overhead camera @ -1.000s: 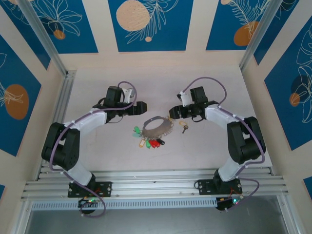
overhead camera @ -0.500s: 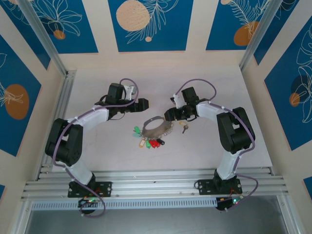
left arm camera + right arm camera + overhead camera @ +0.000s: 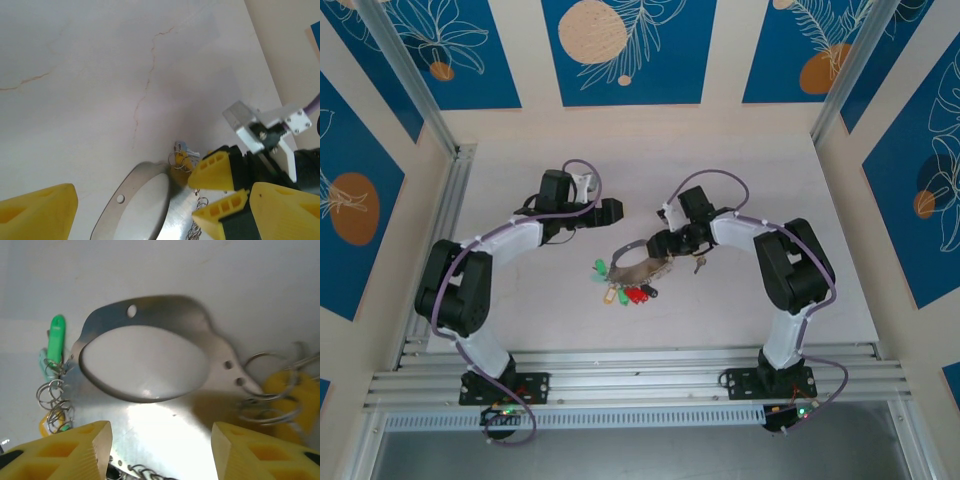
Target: Put the keys on the keyring
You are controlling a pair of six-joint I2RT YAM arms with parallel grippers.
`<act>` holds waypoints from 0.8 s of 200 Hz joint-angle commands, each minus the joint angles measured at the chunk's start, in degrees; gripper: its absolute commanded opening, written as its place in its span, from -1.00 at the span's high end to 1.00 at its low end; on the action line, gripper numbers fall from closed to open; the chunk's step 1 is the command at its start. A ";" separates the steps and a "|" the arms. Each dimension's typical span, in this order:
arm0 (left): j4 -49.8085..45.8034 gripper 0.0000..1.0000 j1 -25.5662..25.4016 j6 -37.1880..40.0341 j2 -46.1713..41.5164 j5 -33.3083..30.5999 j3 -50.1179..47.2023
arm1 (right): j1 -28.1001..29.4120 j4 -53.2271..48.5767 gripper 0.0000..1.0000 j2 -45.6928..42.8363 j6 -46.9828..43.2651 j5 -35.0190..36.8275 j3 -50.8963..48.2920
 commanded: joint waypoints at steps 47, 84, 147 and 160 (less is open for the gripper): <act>2.31 -0.77 1.33 -1.07 0.83 1.82 -1.01 | 2.37 -8.99 -0.09 -10.34 0.69 1.56 0.45; 2.88 -0.72 1.38 -0.58 0.99 2.56 -1.38 | -1.00 -16.66 -0.10 -9.33 -7.20 10.69 11.57; -14.10 -0.33 -8.36 12.82 4.55 -6.05 8.15 | -13.75 -3.87 -0.19 -10.92 3.80 4.37 2.23; -16.51 -0.26 -10.97 13.49 6.54 -8.50 11.22 | -15.78 -0.68 -0.30 -12.12 5.72 4.06 -0.46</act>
